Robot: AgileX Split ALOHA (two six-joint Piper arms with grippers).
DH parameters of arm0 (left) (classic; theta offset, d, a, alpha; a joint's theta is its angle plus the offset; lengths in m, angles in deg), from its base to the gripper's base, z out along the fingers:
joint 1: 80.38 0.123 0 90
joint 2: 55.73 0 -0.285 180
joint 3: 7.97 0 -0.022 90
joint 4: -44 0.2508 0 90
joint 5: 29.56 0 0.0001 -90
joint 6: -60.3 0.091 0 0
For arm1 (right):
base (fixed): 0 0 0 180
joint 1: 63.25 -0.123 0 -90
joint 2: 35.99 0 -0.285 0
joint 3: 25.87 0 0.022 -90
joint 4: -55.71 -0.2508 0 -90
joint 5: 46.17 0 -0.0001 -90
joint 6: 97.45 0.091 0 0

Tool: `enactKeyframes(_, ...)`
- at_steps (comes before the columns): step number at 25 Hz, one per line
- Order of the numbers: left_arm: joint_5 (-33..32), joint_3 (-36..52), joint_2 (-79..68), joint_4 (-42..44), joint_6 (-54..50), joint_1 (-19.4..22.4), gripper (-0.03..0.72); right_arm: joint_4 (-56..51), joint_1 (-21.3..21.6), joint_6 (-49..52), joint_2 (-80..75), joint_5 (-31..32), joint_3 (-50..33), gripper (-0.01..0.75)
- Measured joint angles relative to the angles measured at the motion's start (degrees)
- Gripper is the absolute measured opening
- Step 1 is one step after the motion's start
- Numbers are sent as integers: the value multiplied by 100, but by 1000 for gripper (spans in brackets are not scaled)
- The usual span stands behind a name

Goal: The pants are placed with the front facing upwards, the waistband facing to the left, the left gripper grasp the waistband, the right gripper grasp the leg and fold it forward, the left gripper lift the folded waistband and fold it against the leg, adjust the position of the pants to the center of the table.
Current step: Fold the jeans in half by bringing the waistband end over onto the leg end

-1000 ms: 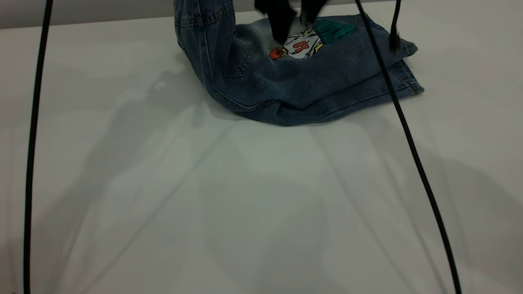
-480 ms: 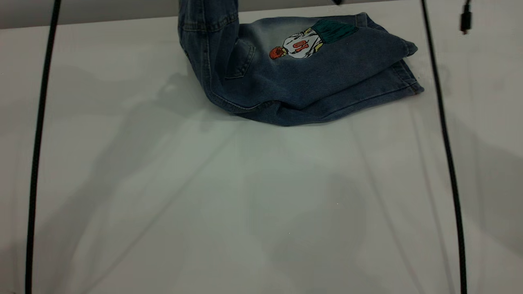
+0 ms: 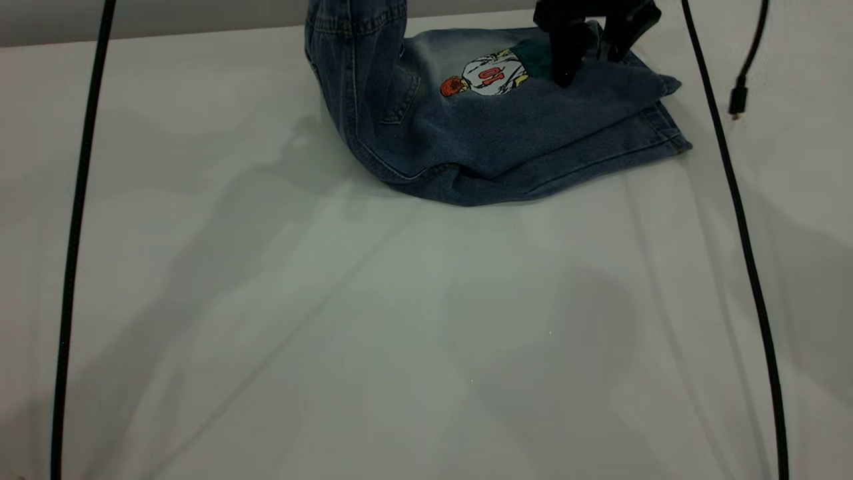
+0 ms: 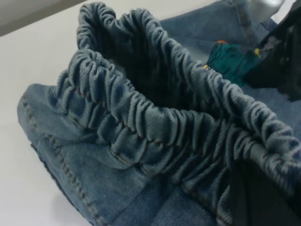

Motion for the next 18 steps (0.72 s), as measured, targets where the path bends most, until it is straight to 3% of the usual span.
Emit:
enactKeyframes(9,131,-179,-182,112,123,-387,87,-218,5,-13,-106,-16,0,430)
enactKeyframes(18,-397,-1373,-1017,100,92,-781,87,-247,0,-18,-106,21,0,430)
